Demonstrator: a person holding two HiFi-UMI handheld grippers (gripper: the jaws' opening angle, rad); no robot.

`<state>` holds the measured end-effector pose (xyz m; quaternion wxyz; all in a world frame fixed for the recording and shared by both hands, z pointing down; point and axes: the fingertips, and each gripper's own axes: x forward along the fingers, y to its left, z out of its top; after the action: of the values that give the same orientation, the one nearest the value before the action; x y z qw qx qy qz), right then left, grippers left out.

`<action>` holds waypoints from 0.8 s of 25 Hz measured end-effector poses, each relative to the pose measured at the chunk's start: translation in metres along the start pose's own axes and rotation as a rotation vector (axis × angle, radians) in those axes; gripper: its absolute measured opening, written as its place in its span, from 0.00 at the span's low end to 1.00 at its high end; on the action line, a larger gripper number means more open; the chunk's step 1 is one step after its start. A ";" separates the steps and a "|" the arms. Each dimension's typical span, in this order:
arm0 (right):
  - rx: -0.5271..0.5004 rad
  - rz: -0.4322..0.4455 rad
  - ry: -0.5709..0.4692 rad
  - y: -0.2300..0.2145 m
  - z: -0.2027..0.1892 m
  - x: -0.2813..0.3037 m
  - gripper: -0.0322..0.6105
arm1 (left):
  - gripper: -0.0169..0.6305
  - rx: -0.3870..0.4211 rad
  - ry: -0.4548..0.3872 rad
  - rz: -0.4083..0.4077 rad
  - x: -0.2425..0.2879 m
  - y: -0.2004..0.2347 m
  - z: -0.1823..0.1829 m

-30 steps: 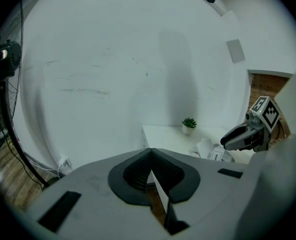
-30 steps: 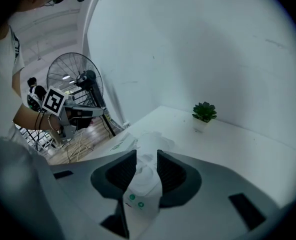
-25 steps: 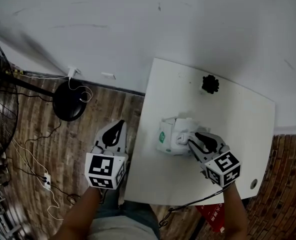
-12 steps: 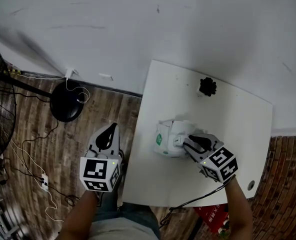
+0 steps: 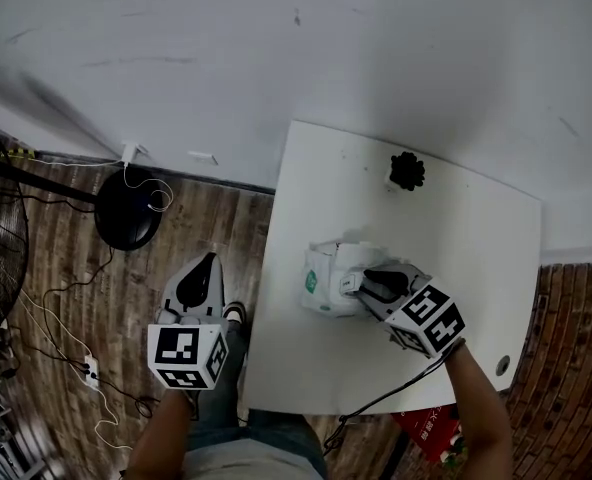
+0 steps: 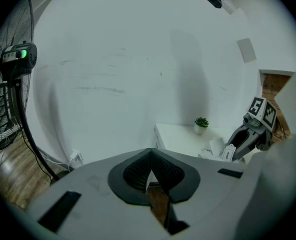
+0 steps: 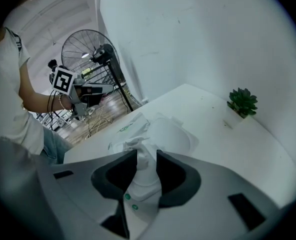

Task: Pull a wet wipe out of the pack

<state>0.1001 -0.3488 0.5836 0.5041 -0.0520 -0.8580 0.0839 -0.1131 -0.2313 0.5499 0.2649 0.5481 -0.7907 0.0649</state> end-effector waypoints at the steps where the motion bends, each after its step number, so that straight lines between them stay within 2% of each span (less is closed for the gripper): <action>1: 0.000 0.002 0.003 0.000 0.000 0.000 0.24 | 0.03 0.001 0.000 0.000 0.000 0.000 0.000; 20: 0.013 0.025 0.040 0.003 -0.004 0.004 0.13 | 0.03 -0.004 -0.004 0.012 0.004 0.008 0.006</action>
<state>0.1011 -0.3445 0.5885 0.5203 -0.0610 -0.8465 0.0945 -0.1228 -0.2336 0.5481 0.2640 0.5428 -0.7948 0.0636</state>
